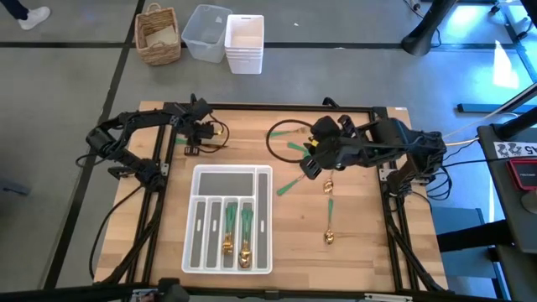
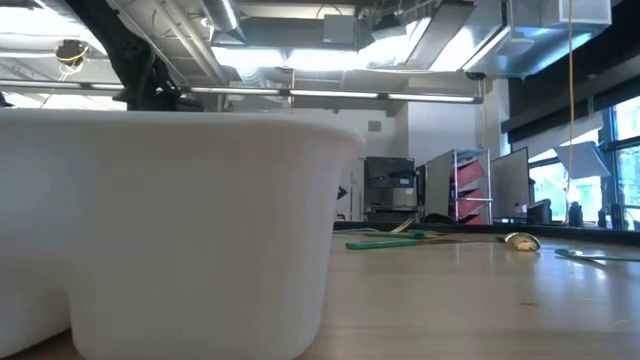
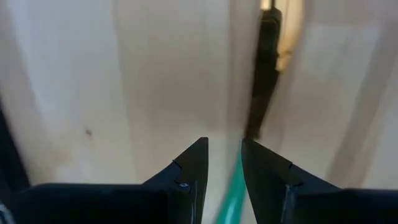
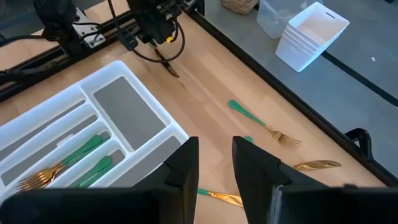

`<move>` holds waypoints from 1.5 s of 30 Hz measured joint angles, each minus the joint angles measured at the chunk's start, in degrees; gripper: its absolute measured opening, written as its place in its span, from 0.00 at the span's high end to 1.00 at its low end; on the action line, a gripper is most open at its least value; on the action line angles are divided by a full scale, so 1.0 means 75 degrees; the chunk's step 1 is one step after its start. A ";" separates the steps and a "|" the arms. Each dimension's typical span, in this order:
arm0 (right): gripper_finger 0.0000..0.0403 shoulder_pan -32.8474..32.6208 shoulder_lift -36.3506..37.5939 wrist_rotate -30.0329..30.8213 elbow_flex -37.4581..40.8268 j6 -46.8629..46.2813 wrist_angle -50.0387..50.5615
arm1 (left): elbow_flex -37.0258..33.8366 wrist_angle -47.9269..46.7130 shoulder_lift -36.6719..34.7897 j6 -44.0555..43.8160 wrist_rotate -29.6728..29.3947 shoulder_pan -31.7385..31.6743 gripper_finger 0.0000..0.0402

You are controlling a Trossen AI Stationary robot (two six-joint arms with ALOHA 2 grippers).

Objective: Sort silverware
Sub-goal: Put the table knife in the silverware tray

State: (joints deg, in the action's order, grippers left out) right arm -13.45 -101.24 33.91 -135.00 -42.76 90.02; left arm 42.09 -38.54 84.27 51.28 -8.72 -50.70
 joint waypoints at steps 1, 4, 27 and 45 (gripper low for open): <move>0.75 0.0000 0.0001 -0.0001 0.0000 0.0000 0.0000 | -0.0005 0.0114 0.0000 0.0001 0.0001 0.0000 0.78; 0.75 0.0000 0.0007 -0.0003 0.0000 0.0000 0.0000 | -0.0015 0.0039 0.0000 0.0000 0.0007 0.0000 0.78; 0.75 0.0000 0.0007 -0.0006 0.0000 0.0001 0.0000 | -0.0017 -0.0341 -0.0003 0.0089 0.0601 0.0052 0.78; 0.75 -0.0006 0.0028 -0.0010 0.0004 0.0027 -0.0002 | -0.0201 0.0120 0.0064 0.0232 0.0557 0.0134 0.80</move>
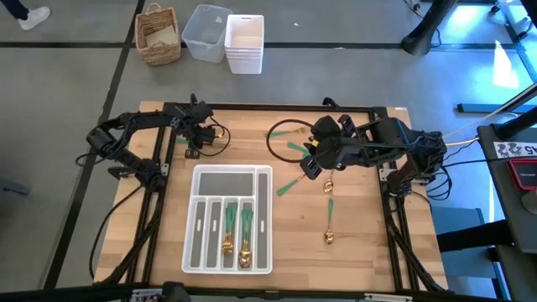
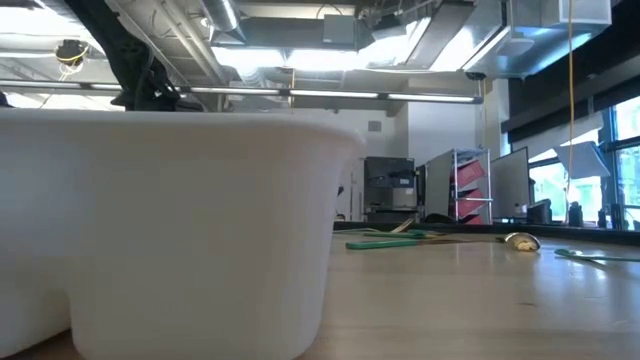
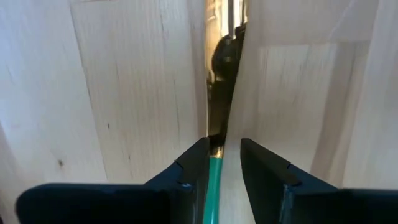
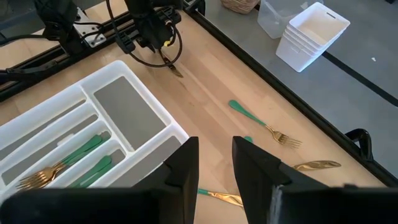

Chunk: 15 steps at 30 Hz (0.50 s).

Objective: Sort silverware
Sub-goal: Put the table knife in the silverware tray

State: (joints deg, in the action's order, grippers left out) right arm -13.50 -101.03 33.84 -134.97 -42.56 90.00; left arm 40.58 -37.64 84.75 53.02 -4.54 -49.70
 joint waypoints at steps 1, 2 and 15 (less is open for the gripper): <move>0.75 0.0000 0.0015 0.0000 0.0002 0.0051 0.0002 | 0.0000 0.0011 0.0010 -0.0001 -0.0035 0.0013 0.81; 0.75 0.0000 0.0050 0.0001 0.0002 0.0126 0.0002 | 0.0002 0.0055 0.0039 -0.0008 -0.0085 0.0015 0.83; 0.75 0.0003 0.0794 0.0218 0.0002 0.0349 0.0002 | 0.0020 0.0381 0.0236 -0.0056 -0.0322 0.0094 0.97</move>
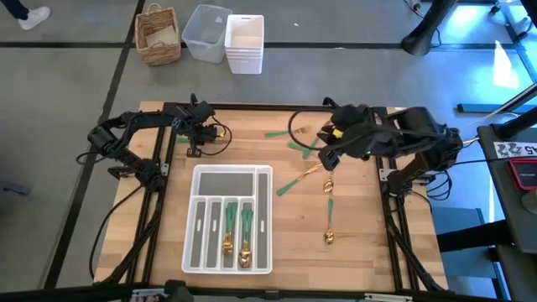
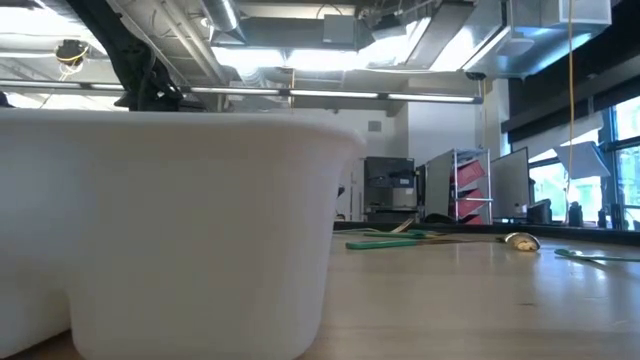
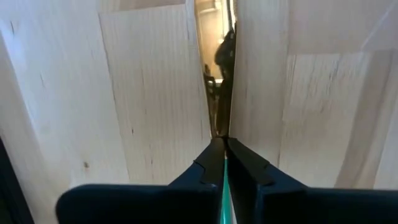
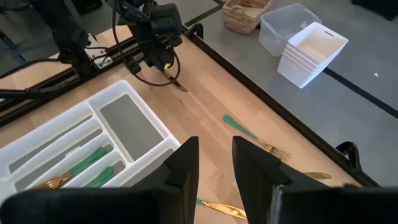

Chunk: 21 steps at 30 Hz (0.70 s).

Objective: Sort silverware
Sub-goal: Put the table knife in the silverware tray

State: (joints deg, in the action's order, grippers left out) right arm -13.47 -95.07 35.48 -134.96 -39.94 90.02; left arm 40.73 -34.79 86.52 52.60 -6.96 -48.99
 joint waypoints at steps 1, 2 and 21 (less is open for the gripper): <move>0.75 0.0000 0.0014 -0.0001 0.0000 0.0000 0.0000 | 0.0000 0.0001 0.0000 -0.0006 0.0003 0.0010 0.96; 0.75 0.0000 0.0018 0.0001 -0.0003 0.0000 0.0000 | 0.0000 -0.0002 0.0000 -0.0014 0.0008 0.0036 0.95; 0.75 0.0003 0.0315 0.0251 -0.0003 0.0811 -0.0002 | -0.0047 -0.0029 -0.0181 -0.0329 -0.0595 0.0146 0.78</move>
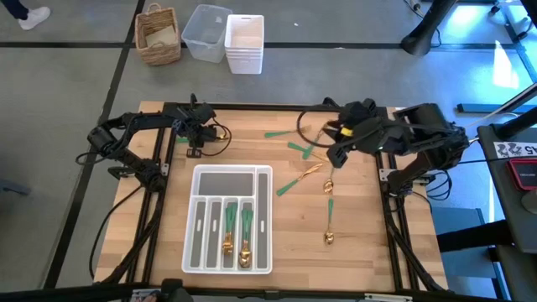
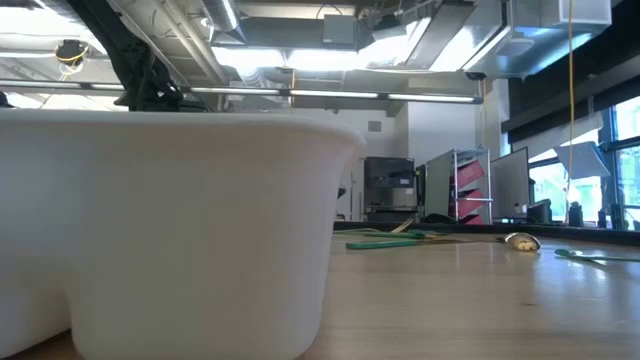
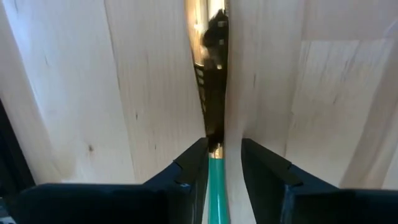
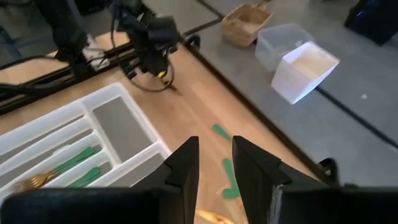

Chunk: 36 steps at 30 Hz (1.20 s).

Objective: Sort silverware
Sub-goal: Put the table knife in the silverware tray

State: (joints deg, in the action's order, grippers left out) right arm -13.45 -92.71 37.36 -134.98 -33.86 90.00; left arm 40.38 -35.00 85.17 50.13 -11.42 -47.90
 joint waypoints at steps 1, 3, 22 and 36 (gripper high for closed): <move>0.75 0.0000 0.0076 0.0090 0.0000 0.0055 -0.0001 | 0.0003 0.0003 0.0003 0.0000 0.0000 -0.0035 0.78; 0.75 0.0000 0.0221 0.0235 0.0027 0.0199 -0.0006 | 0.0003 0.0003 0.0028 -0.0044 -0.0010 -0.0120 0.79; 0.75 0.0000 0.0752 -0.0142 0.2352 -0.0113 -0.0144 | 0.0030 0.0208 0.0194 0.0389 0.0191 -0.0167 0.81; 0.75 -0.0003 0.0752 -0.1936 0.4197 -0.0033 -0.1622 | 0.0061 0.0021 0.0484 0.0694 0.0475 0.0055 0.91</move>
State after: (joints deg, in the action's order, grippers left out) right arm -13.47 -87.07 22.84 -103.50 -34.11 77.83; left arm 40.84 -34.85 88.79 55.34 -7.86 -47.48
